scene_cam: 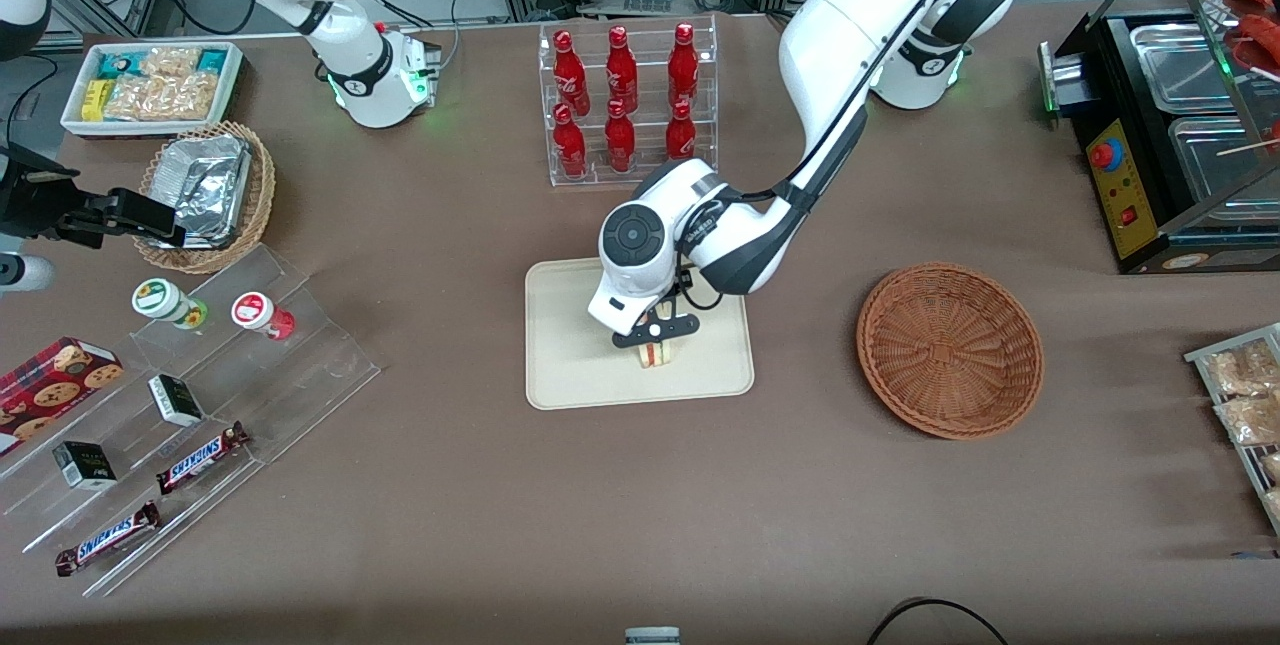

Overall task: Place sandwich from basket to tray
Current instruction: 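Lower the sandwich onto the tray and open the left gripper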

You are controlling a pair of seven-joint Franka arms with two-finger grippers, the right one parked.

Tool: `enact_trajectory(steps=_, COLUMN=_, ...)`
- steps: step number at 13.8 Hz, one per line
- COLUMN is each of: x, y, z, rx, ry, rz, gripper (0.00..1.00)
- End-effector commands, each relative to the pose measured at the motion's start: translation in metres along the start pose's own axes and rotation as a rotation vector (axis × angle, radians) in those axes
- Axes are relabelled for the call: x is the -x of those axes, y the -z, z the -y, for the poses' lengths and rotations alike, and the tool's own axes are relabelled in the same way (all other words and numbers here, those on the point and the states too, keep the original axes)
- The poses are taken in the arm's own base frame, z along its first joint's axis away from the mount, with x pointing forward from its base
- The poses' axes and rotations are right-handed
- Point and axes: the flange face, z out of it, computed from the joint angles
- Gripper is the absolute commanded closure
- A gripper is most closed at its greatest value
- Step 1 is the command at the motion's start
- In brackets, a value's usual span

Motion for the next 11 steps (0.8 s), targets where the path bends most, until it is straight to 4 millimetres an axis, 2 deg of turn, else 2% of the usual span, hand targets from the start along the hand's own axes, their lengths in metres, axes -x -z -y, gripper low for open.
enact_trajectory(steps=1, x=-0.005, y=0.026, z=-0.005, rx=0.023, ry=0.014, rz=-0.040, gripper=0.00)
enact_trajectory(steps=4, x=-0.005, y=0.060, z=0.001, rx=0.027, ry=0.014, rz=-0.056, gripper=0.00)
enact_trajectory(steps=6, x=-0.012, y=0.086, z=0.016, rx=0.009, ry=0.030, rz=-0.063, gripper=0.00)
enact_trajectory(steps=7, x=-0.013, y=0.106, z=0.027, rx=0.002, ry=0.032, rz=-0.079, gripper=0.00)
enact_trajectory(steps=9, x=-0.042, y=0.131, z=0.068, rx=0.001, ry=0.069, rz=-0.084, gripper=0.00)
enact_trajectory(steps=10, x=-0.046, y=0.137, z=0.079, rx=-0.001, ry=0.026, rz=-0.085, gripper=0.00)
enact_trajectory(steps=11, x=-0.057, y=0.144, z=0.098, rx=-0.005, ry=-0.004, rz=-0.083, gripper=0.00)
